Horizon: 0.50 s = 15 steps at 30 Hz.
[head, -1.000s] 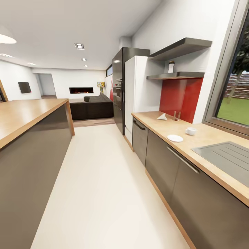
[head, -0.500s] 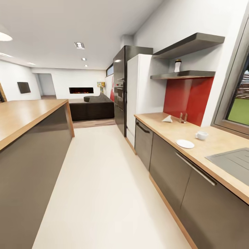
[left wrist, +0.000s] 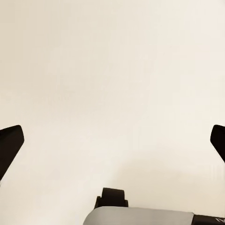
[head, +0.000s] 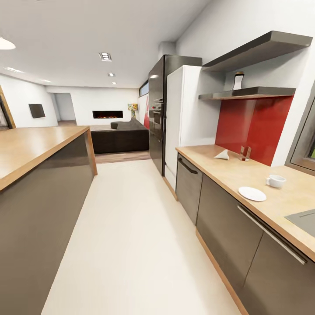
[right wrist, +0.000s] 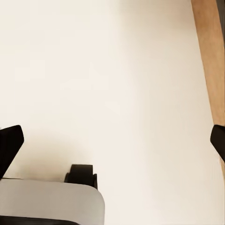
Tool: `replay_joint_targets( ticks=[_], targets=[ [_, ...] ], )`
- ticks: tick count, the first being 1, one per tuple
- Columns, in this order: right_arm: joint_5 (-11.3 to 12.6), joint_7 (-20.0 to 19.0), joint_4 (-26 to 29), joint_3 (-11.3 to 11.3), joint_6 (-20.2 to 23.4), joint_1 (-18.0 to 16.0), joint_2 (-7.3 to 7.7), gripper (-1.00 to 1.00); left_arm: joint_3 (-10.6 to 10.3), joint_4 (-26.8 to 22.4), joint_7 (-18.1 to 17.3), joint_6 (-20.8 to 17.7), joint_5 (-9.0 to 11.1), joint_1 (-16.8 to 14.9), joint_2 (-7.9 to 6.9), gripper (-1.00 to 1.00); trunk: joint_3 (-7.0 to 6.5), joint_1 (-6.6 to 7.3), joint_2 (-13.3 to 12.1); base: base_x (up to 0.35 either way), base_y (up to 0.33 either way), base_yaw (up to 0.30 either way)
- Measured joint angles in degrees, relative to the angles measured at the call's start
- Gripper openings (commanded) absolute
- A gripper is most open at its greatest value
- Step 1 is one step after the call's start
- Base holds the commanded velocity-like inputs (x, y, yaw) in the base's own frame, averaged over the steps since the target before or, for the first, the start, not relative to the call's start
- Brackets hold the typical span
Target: Set up a coffee station on the kitchen countertop: keep the coffee maker on the countertop, move the bottle of coffee from the kitchen shelf to the counter next to the coffee maker, place a paper coffee filter on top of the coffee maker, put the saucer next to the coffee maker with the coffee cup on the saucer, and place the electric kettle next to the coffee maker.
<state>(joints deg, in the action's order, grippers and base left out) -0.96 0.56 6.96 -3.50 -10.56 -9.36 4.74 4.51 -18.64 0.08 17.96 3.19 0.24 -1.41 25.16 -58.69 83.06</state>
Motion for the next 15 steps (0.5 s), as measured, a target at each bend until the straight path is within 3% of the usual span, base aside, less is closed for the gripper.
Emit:
replay_joint_targets(
  ticks=[6,15],
  targets=[
    [0.00,0.00,-0.04,0.02,0.00,0.00,-0.01,1.00,0.00,0.00,0.00,0.04,0.00,0.00,0.00,1.00,0.00,0.00,0.00,0.327,0.000,0.227],
    [0.00,0.00,-0.04,0.04,0.00,0.00,-0.01,1.00,0.06,0.00,0.00,0.09,0.00,0.00,-0.03,1.00,0.00,0.00,0.00,0.327,0.000,0.037]
  ],
)
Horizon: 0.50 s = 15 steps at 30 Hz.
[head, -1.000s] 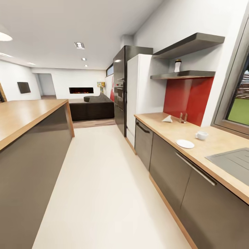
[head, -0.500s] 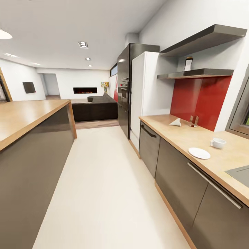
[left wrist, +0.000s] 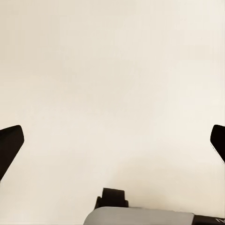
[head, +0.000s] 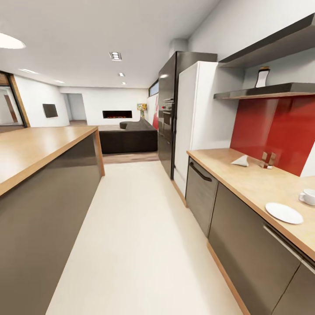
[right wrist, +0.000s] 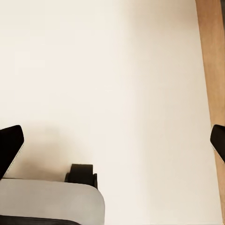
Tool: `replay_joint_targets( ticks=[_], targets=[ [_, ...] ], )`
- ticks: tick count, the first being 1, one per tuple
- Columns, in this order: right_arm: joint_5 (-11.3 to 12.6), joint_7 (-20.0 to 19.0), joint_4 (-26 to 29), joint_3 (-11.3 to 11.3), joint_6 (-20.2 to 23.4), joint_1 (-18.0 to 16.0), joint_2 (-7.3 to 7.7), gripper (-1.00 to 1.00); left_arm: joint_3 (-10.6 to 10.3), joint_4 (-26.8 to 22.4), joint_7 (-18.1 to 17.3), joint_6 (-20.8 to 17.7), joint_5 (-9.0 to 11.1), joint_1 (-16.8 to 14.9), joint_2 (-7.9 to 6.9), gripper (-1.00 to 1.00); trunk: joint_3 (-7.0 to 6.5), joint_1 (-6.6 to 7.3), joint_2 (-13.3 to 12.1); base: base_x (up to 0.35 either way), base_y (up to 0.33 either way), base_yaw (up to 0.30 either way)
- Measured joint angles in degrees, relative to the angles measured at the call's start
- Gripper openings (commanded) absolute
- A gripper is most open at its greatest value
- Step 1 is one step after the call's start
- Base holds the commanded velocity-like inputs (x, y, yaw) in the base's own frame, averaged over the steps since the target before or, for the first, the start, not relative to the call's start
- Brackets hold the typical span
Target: Set up a coffee station on the kitchen countertop: keep the coffee maker on the countertop, move the bottle of coffee from the kitchen shelf to the counter next to the coffee maker, place a paper coffee filter on top of the coffee maker, put the saucer next to the coffee maker with the coffee cup on the saucer, and place the electric kettle next to the coffee maker.
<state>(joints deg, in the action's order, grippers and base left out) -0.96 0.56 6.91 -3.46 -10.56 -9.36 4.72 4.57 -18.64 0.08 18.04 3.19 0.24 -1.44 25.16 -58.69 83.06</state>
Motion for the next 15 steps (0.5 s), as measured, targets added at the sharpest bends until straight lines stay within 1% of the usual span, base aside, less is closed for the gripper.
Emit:
replay_joint_targets(
  ticks=[15],
  targets=[
    [0.00,0.02,0.00,0.00,0.00,0.00,-0.01,1.00,-0.06,0.00,0.00,0.00,0.00,0.00,-0.06,1.00,0.00,0.00,0.00,0.328,0.000,0.001]
  ],
)
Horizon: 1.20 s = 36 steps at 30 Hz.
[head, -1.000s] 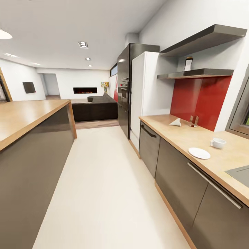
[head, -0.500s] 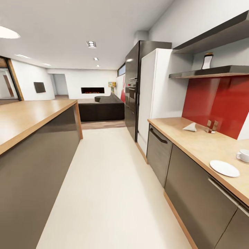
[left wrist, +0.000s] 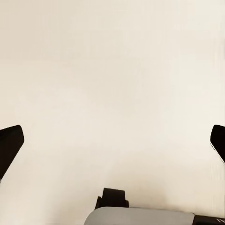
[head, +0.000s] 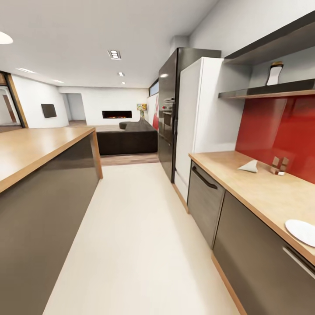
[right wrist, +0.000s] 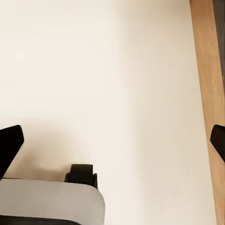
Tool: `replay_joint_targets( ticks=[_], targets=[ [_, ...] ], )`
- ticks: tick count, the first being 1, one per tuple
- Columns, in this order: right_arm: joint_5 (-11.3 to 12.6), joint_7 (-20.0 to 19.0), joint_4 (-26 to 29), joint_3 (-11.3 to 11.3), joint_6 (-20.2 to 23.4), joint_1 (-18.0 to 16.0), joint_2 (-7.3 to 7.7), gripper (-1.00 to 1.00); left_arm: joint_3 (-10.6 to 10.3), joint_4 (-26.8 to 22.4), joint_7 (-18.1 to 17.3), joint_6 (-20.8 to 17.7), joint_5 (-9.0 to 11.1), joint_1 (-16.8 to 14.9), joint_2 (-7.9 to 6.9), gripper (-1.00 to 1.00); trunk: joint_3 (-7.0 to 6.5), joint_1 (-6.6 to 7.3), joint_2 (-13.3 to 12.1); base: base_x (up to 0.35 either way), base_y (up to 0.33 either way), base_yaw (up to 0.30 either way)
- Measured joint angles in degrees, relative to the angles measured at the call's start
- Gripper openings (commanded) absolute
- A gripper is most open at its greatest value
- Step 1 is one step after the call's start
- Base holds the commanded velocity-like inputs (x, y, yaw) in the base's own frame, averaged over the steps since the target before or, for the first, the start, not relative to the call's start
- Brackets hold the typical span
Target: Set up a coffee station on the kitchen countertop: keep the coffee maker on the countertop, move the bottle of coffee from the kitchen shelf to the counter next to the coffee maker, place a paper coffee filter on top of the coffee maker, put the saucer next to the coffee maker with the coffee cup on the saucer, and place the electric kettle next to the coffee maker.
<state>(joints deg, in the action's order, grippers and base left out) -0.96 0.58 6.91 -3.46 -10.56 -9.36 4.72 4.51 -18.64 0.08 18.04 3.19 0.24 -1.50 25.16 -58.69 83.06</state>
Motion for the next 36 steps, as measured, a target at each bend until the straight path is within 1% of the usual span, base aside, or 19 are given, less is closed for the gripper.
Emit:
replay_joint_targets(
  ticks=[17,23,24,25,28,29,30,31,34,35,36],
  targets=[
    [0.00,0.06,0.00,0.00,0.00,0.00,0.01,1.00,0.00,0.00,-0.01,0.00,0.00,0.00,0.00,1.00,0.00,0.00,0.00,0.323,0.000,0.000],
    [0.05,0.01,0.06,0.00,0.00,0.00,0.01,1.00,0.00,0.00,-0.02,0.01,0.00,0.00,0.00,1.00,0.00,-0.03,0.00,0.096,0.000,0.000],
    [0.05,-0.13,4.37,-0.16,-0.88,-0.05,-0.49,1.00,0.07,0.01,0.00,0.05,0.00,-0.01,-0.02,1.00,-0.01,-0.04,-0.01,0.003,0.000,0.000],
    [0.06,-0.18,6.97,-0.48,-1.11,-0.02,-0.89,1.00,0.07,0.01,0.00,0.05,0.00,0.00,-0.03,1.00,-0.01,-0.04,-0.01,0.002,0.000,0.000],
    [0.10,-0.34,11.65,-1.69,-1.26,-0.01,-1.32,1.00,0.08,0.00,0.00,0.05,0.00,0.00,-0.05,1.00,0.00,-0.04,-0.01,0.002,0.000,0.000],
    [0.10,-0.67,15.50,-3.18,-1.30,-0.04,-1.48,1.00,0.11,0.01,0.00,0.07,0.00,0.00,-0.04,1.00,-0.01,-0.03,0.00,0.000,0.000,0.000],
    [0.12,-0.92,17.68,-4.01,-1.31,-0.02,-1.53,1.00,0.11,0.01,0.00,0.07,0.01,0.00,-0.03,1.00,0.00,-0.04,0.00,0.000,0.000,0.000],
    [0.12,-1.41,22.17,-5.68,-1.23,-0.04,-1.63,1.00,0.13,0.01,0.00,0.08,0.02,0.00,-0.02,1.00,-0.01,-0.03,0.00,0.000,0.000,0.000],
    [0.18,-1.91,29.55,-7.54,-1.09,-0.01,-1.70,1.00,0.15,0.02,0.00,0.08,0.03,0.00,-0.02,1.00,0.00,-0.03,0.00,0.000,0.000,0.000],
    [0.28,-2.07,33.85,-8.29,-0.84,-0.03,-1.73,1.00,0.16,0.02,0.00,0.07,0.04,0.00,-0.04,1.00,-0.01,-0.03,0.00,0.000,0.000,0.000],
    [0.35,-2.13,36.17,-8.57,-0.59,-0.01,-1.73,1.00,0.16,0.01,0.00,0.07,0.04,0.00,-0.05,1.00,0.00,-0.04,0.00,0.000,0.000,0.000]
  ],
)
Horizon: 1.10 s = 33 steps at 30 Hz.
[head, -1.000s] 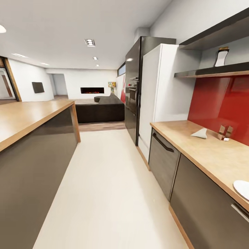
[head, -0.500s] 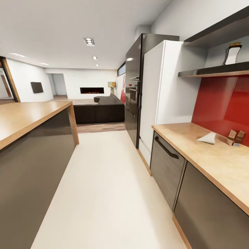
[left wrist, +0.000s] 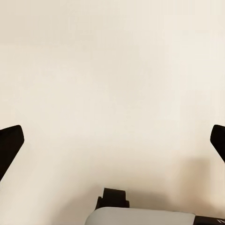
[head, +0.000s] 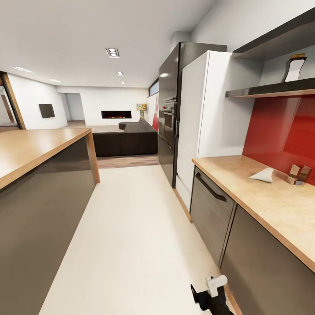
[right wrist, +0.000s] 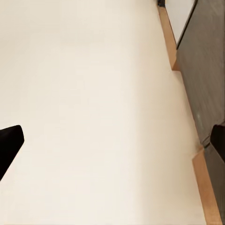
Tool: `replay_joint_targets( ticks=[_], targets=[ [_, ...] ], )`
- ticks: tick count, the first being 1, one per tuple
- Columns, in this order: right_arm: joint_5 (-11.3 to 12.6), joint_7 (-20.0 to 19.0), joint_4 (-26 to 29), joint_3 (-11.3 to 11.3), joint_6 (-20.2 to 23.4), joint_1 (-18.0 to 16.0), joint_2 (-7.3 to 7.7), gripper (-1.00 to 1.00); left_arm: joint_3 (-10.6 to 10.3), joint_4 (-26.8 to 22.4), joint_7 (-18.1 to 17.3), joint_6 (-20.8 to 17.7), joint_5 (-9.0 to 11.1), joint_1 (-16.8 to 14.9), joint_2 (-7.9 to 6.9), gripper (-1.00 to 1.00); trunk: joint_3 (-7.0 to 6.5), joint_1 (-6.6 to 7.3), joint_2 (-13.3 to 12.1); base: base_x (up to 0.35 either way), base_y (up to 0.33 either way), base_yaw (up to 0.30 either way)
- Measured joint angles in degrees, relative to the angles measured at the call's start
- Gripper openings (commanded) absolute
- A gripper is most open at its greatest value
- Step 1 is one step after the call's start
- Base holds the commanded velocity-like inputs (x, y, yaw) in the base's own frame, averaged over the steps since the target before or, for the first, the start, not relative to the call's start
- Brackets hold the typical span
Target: Set up a coffee station on the kitchen countertop: keep the coffee maker on the countertop, move the bottle of coffee from the kitchen shelf to the counter next to the coffee maker, place a paper coffee filter on top of the coffee maker, put the saucer next to the coffee maker with the coffee cup on the saucer, and place the electric kettle next to the coffee maker.
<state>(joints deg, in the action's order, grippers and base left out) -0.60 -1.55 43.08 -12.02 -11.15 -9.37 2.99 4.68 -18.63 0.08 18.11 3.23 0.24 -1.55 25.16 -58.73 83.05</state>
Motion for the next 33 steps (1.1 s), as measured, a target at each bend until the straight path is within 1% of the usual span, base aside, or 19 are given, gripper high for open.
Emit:
replay_joint_targets(
  ticks=[1,2,3,4,5,7,8,10,11,15,16,18,20,21,26,27,30,31,33],
  targets=[
    [0.06,-0.04,2.04,-0.22,0.39,0.00,-0.01,1.00,0.00,0.01,0.00,0.00,0.01,0.00,-0.01,1.00,0.00,0.00,0.00,0.000,0.000,0.000],
    [0.13,-0.10,5.90,-0.55,1.80,-0.01,-0.05,1.00,0.01,0.01,0.00,0.01,0.02,0.00,-0.02,1.00,0.00,0.00,0.00,0.000,0.000,0.000],
    [0.20,-0.15,11.50,-0.87,5.47,-0.05,-0.27,1.00,0.01,0.01,0.00,0.01,0.03,0.00,-0.02,1.00,-0.01,0.00,0.00,0.000,0.000,0.000],
    [0.22,-0.16,14.00,-0.93,7.12,-0.04,-0.43,1.00,0.01,0.01,0.00,0.01,0.03,0.00,-0.03,1.00,0.00,0.00,0.00,0.000,0.000,0.000],
    [0.24,-0.18,18.28,-1.03,10.37,-0.10,-0.78,1.00,0.01,0.04,0.00,0.00,0.03,0.00,-0.03,1.00,0.00,0.00,0.00,0.000,0.000,0.000],
    [0.26,-0.19,22.82,-1.09,13.45,-0.23,-1.15,1.00,0.02,0.05,0.00,-0.01,0.04,0.00,-0.03,1.00,0.00,0.00,0.00,0.000,0.000,0.000],
    [0.27,-0.19,28.21,-1.15,17.89,-1.25,-1.57,1.00,0.01,0.07,0.00,-0.01,0.04,0.00,-0.03,1.00,-0.01,0.00,0.00,0.000,0.000,0.000],
    [0.28,-0.19,31.59,-1.13,20.70,-2.72,-1.77,1.00,0.02,0.07,0.00,0.00,0.04,0.00,-0.03,1.00,0.00,0.00,0.00,0.000,0.000,0.000],
    [0.27,-0.16,33.52,-1.13,23.16,-4.61,-1.88,1.00,0.01,0.08,0.00,0.01,0.04,0.00,-0.03,1.00,-0.01,0.00,0.00,0.000,0.000,0.000],
    [0.23,-0.15,35.59,-0.95,28.20,-10.61,-1.90,1.00,0.02,0.05,0.00,0.02,0.04,0.00,-0.02,1.00,0.00,0.00,0.00,0.000,0.000,0.000],
    [0.20,-0.16,35.98,-0.85,30.76,-13.61,-1.80,1.00,0.02,0.04,0.00,0.02,0.04,0.00,-0.03,1.00,-0.01,0.00,-0.01,0.000,0.000,0.000],
    [0.21,-0.16,36.22,-0.76,33.13,-16.94,-1.73,1.00,0.02,0.02,0.00,0.02,0.04,0.00,-0.01,1.00,0.00,0.00,0.00,0.000,0.000,0.000],
    [0.14,-0.13,36.43,-0.67,35.93,-21.31,-1.68,1.00,0.02,0.01,0.00,0.02,0.04,0.00,0.01,1.00,0.00,0.00,0.00,0.000,0.000,0.000],
    [0.05,-0.09,36.52,-0.64,37.66,-24.21,-1.66,1.00,0.00,0.01,0.00,0.02,0.04,0.00,0.02,1.00,-0.01,0.00,0.00,0.000,0.000,0.000],
    [-0.08,0.06,36.43,-0.06,42.98,-32.36,-1.25,1.00,0.02,-0.02,0.00,0.02,0.04,0.01,0.05,1.00,0.00,0.00,0.00,0.000,0.000,0.000],
    [-0.20,0.07,36.37,1.04,44.73,-34.49,-0.37,1.00,0.02,-0.04,0.00,0.02,0.04,0.01,0.05,1.00,-0.01,0.00,0.00,0.000,0.000,0.000],
    [-0.18,0.00,36.03,4.17,47.38,-37.48,1.98,1.00,0.03,-0.07,0.00,0.02,0.05,0.01,0.03,1.00,0.00,0.00,0.00,0.000,0.000,0.000],
    [-0.34,-0.21,35.72,6.22,48.95,-39.12,3.76,1.00,0.03,-0.09,0.00,0.02,0.05,0.02,0.02,1.00,-0.01,0.00,0.00,0.000,0.000,0.000],
    [-0.19,-0.95,35.49,8.11,50.14,-40.38,6.19,1.00,0.03,-0.09,0.00,0.02,0.05,0.01,0.03,1.00,0.00,0.00,0.00,0.000,0.000,0.000]
  ],
)
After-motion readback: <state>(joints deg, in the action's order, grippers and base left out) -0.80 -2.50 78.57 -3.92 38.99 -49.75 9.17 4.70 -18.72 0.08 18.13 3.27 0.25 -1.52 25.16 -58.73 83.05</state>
